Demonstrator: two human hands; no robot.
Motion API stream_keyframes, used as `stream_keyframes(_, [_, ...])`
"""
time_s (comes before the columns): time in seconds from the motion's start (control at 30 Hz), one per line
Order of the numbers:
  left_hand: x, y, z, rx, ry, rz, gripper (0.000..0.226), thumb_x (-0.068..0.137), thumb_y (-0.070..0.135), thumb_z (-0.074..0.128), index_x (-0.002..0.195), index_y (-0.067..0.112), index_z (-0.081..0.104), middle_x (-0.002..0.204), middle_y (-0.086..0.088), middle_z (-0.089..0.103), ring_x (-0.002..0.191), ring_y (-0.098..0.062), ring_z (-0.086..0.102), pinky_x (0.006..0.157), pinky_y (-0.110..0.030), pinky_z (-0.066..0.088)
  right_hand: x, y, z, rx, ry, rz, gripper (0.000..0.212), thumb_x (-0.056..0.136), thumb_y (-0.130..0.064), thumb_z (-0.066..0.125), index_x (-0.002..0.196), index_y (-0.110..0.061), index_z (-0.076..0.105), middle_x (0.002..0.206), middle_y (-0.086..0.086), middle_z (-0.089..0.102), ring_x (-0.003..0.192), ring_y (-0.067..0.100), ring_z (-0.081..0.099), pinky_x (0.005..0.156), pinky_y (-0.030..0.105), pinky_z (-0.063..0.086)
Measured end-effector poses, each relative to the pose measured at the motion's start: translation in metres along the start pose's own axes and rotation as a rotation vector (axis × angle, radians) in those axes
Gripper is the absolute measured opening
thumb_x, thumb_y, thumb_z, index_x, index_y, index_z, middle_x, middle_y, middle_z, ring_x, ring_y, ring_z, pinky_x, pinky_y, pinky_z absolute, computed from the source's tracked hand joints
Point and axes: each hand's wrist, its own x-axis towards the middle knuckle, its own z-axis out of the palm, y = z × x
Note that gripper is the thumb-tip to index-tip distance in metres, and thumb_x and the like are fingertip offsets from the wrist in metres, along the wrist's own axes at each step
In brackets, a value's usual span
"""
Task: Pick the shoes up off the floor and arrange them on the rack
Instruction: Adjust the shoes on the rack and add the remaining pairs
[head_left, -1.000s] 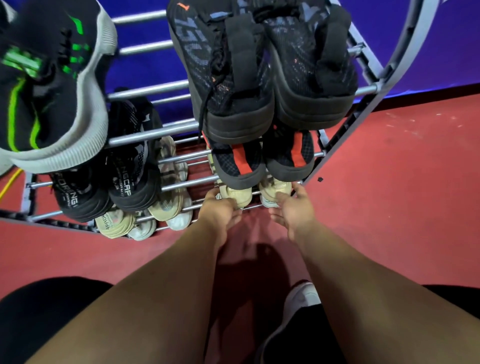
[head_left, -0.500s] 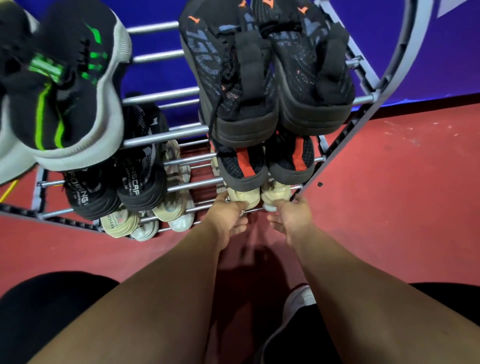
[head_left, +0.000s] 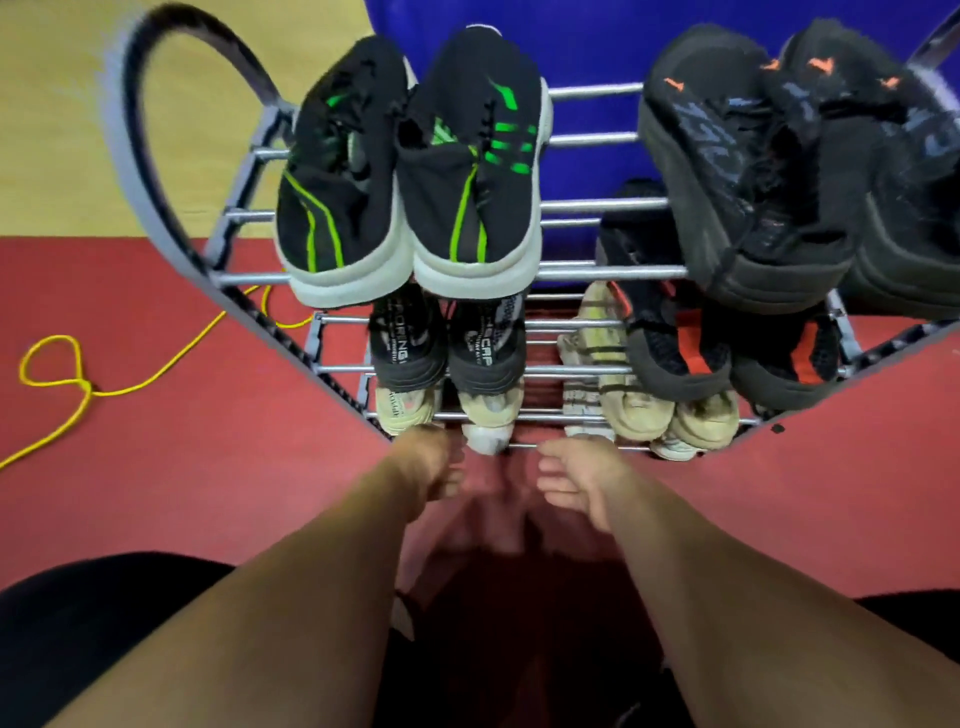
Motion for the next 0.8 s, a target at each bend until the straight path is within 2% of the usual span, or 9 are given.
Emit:
stream_keyframes(0.1, [0.011, -0.011, -0.032, -0.118, 0.126, -0.030, 0.012, 0.100, 0.022, 0.059, 0.092, 0.013, 0.060, 0.082, -0.007, 0.056, 0.064, -0.023, 0.054, 0.060, -0.030, 0.048, 0.001, -0.002, 0.031, 0.033, -0.073, 0.011, 0.038, 0.100, -0.031, 0.064, 0.132, -0.012, 0.059, 0.109, 0.009, 0.069, 0.095, 0.028, 0.071, 0.070, 0.036, 0.059])
stream_keyframes(0.2, [0.024, -0.014, -0.049, -0.251, 0.184, -0.047, 0.016, 0.099, 0.025, 0.062, 0.104, 0.010, 0.061, 0.085, -0.007, 0.055, 0.063, -0.023, 0.054, 0.062, -0.034, 0.053, 0.005, -0.007, 0.054, 0.090, -0.108, 0.041, 0.045, 0.100, -0.040, 0.062, 0.133, -0.009, 0.058, 0.117, 0.012, 0.068, 0.100, 0.029, 0.071, 0.071, 0.036, 0.059])
stream_keyframes(0.27, [0.033, -0.012, -0.053, -0.330, 0.194, -0.047, 0.018, 0.099, 0.026, 0.063, 0.110, 0.012, 0.062, 0.083, -0.005, 0.055, 0.063, -0.021, 0.054, 0.070, -0.038, 0.057, 0.007, -0.014, 0.063, 0.142, -0.115, 0.053, 0.042, 0.101, -0.043, 0.060, 0.127, -0.011, 0.056, 0.117, 0.014, 0.068, 0.102, 0.031, 0.070, 0.075, 0.038, 0.059])
stream_keyframes(0.33, [0.041, -0.009, -0.052, -0.409, 0.174, -0.057, 0.022, 0.100, 0.030, 0.061, 0.116, 0.014, 0.064, 0.086, -0.003, 0.060, 0.074, -0.021, 0.061, 0.082, -0.039, 0.060, 0.011, -0.020, 0.069, 0.179, -0.116, 0.061, 0.038, 0.101, -0.043, 0.060, 0.119, -0.011, 0.055, 0.115, 0.015, 0.068, 0.104, 0.032, 0.070, 0.080, 0.040, 0.059])
stream_keyframes(0.37, [0.045, -0.008, -0.052, -0.447, 0.154, -0.062, 0.024, 0.101, 0.032, 0.060, 0.117, 0.015, 0.064, 0.088, -0.002, 0.063, 0.080, -0.021, 0.065, 0.084, -0.039, 0.061, 0.012, -0.022, 0.071, 0.189, -0.109, 0.067, 0.037, 0.101, -0.043, 0.061, 0.116, -0.010, 0.055, 0.114, 0.016, 0.068, 0.103, 0.032, 0.070, 0.081, 0.041, 0.059])
stream_keyframes(0.43, [0.053, -0.006, -0.052, -0.517, 0.126, -0.069, 0.027, 0.101, 0.033, 0.060, 0.120, 0.014, 0.066, 0.093, -0.003, 0.070, 0.084, -0.019, 0.069, 0.077, -0.035, 0.062, 0.017, -0.025, 0.073, 0.204, -0.093, 0.080, 0.034, 0.101, -0.041, 0.062, 0.111, -0.008, 0.059, 0.112, 0.016, 0.070, 0.100, 0.031, 0.072, 0.078, 0.040, 0.060])
stream_keyframes(0.57, [0.062, -0.005, -0.053, -0.611, 0.125, -0.069, 0.022, 0.103, 0.014, 0.058, 0.123, 0.005, 0.063, 0.091, -0.011, 0.072, 0.078, -0.020, 0.071, 0.061, -0.027, 0.059, 0.024, -0.027, 0.075, 0.266, -0.063, 0.082, 0.016, 0.107, -0.027, 0.053, 0.105, -0.015, 0.062, 0.108, 0.015, 0.072, 0.096, 0.027, 0.072, 0.085, 0.039, 0.059])
stream_keyframes(0.67, [0.065, -0.006, -0.054, -0.619, 0.119, -0.064, 0.028, 0.103, 0.010, 0.057, 0.130, 0.002, 0.056, 0.102, -0.014, 0.073, 0.083, -0.023, 0.073, 0.064, -0.029, 0.061, 0.023, -0.029, 0.076, 0.345, -0.032, 0.071, 0.020, 0.109, -0.016, 0.048, 0.098, -0.008, 0.062, 0.105, 0.017, 0.073, 0.094, 0.025, 0.073, 0.085, 0.036, 0.060])
stream_keyframes(0.8, [0.066, -0.007, -0.048, -0.599, 0.097, -0.061, 0.036, 0.101, 0.014, 0.060, 0.135, 0.006, 0.052, 0.113, -0.014, 0.074, 0.097, -0.026, 0.075, 0.071, -0.033, 0.062, 0.020, -0.028, 0.076, 0.426, -0.012, 0.078, 0.019, 0.108, -0.012, 0.051, 0.101, 0.000, 0.063, 0.106, 0.021, 0.073, 0.100, 0.026, 0.074, 0.080, 0.033, 0.061])
